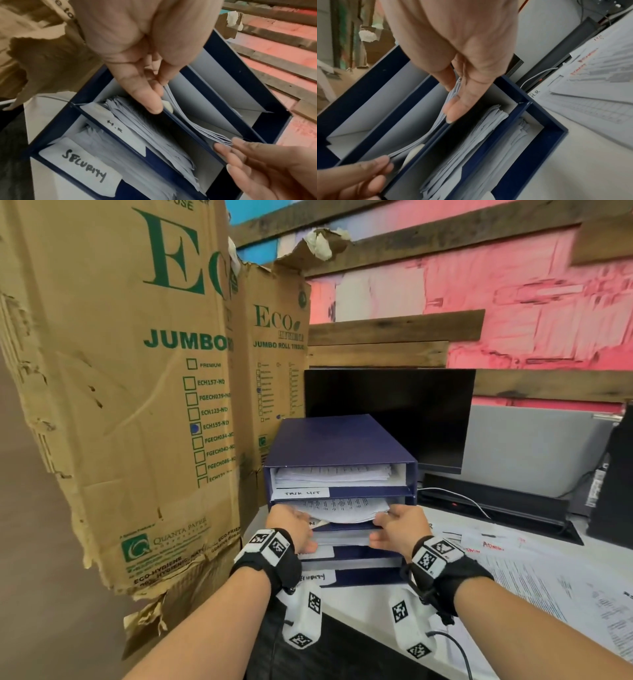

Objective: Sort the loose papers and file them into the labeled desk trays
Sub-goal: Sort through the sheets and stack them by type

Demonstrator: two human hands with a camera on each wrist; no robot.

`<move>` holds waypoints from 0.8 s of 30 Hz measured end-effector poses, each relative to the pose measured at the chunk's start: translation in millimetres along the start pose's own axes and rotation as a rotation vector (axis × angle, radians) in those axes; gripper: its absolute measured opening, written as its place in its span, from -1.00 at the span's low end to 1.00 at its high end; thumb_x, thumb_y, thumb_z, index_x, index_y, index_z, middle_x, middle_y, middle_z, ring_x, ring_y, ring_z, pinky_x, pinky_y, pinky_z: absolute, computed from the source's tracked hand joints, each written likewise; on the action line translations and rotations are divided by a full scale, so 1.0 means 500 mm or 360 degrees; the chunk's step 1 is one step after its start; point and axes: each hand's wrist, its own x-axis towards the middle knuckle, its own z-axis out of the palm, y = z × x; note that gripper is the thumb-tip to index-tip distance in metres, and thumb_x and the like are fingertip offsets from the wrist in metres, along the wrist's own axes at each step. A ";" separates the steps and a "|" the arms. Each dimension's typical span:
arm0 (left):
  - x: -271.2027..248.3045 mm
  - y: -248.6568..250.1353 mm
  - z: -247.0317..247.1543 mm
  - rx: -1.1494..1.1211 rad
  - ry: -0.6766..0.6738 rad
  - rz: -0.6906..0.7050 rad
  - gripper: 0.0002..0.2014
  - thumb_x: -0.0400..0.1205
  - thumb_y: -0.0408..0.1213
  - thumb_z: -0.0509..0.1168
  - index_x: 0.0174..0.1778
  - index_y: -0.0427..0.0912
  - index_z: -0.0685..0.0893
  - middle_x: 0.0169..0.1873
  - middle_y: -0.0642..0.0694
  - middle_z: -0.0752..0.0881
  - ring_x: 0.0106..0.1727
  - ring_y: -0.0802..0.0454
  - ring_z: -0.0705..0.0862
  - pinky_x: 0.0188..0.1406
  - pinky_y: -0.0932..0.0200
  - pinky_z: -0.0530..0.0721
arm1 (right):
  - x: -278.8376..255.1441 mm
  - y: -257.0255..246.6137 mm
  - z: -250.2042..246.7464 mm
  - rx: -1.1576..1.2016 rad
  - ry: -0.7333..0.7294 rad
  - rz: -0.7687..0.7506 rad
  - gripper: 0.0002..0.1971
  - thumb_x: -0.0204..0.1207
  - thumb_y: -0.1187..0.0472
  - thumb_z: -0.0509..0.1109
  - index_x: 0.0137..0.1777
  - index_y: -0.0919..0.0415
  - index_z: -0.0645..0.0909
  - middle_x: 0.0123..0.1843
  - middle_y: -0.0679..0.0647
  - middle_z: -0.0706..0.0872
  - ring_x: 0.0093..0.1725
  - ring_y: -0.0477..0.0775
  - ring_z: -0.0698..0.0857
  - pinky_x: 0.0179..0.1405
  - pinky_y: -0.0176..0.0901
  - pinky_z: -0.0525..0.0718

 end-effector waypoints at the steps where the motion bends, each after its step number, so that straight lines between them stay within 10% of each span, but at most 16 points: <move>1: 0.003 -0.003 0.000 0.0049 0.0014 -0.0001 -0.86 0.66 -0.39 0.22 -0.21 -0.33 0.56 -0.44 -0.19 0.63 -0.49 -0.09 0.67 -0.49 0.11 0.72 | 0.006 0.002 0.000 -0.0008 0.0014 0.0011 -0.66 0.63 0.45 0.24 0.40 0.42 0.42 0.12 0.29 0.66 -0.39 0.18 0.69 -0.35 0.08 0.79; 8: 0.013 0.004 0.001 0.0118 -0.0083 -0.0337 -0.81 0.75 -0.32 0.02 0.07 -0.23 0.54 -0.43 -0.15 0.50 -0.84 0.05 0.43 -0.76 0.42 0.39 | 0.020 -0.004 -0.007 -0.0174 -0.0193 -0.0073 -0.56 0.64 0.52 0.10 0.50 0.32 0.28 0.38 0.13 0.33 -0.11 0.13 0.74 -0.15 0.10 0.78; 13: 0.004 0.008 0.008 0.0407 -0.0088 -0.0073 -0.77 0.70 -0.42 0.09 -0.28 -0.18 0.50 -0.47 -0.17 0.51 -0.64 0.01 0.47 -0.78 0.32 0.45 | 0.013 -0.002 -0.044 -0.0356 -0.0315 -0.0027 -0.75 0.52 0.62 0.22 -0.05 0.27 0.35 0.11 0.20 0.39 -0.20 0.09 0.70 0.04 0.19 0.75; 19: -0.049 0.019 0.036 0.0656 -0.0346 -0.0050 -0.92 0.68 -0.39 0.17 -0.09 -0.25 0.56 -0.35 -0.23 0.59 -0.62 -0.02 0.49 -0.76 0.35 0.43 | -0.038 0.004 -0.119 -0.0398 -0.0364 -0.0015 -0.44 0.55 0.62 0.14 0.52 0.22 0.34 0.52 0.11 0.38 -0.03 0.21 0.76 -0.03 0.12 0.75; 24: -0.087 0.023 0.103 0.0864 -0.0584 -0.0046 -0.87 0.64 -0.43 0.19 -0.21 -0.25 0.57 -0.42 -0.15 0.64 -0.73 0.07 0.55 -0.65 0.26 0.54 | -0.071 0.017 -0.217 -0.0575 -0.0177 0.0081 -0.53 0.62 0.50 0.10 0.53 0.34 0.35 0.46 0.22 0.50 -0.07 0.20 0.71 -0.21 -0.04 0.72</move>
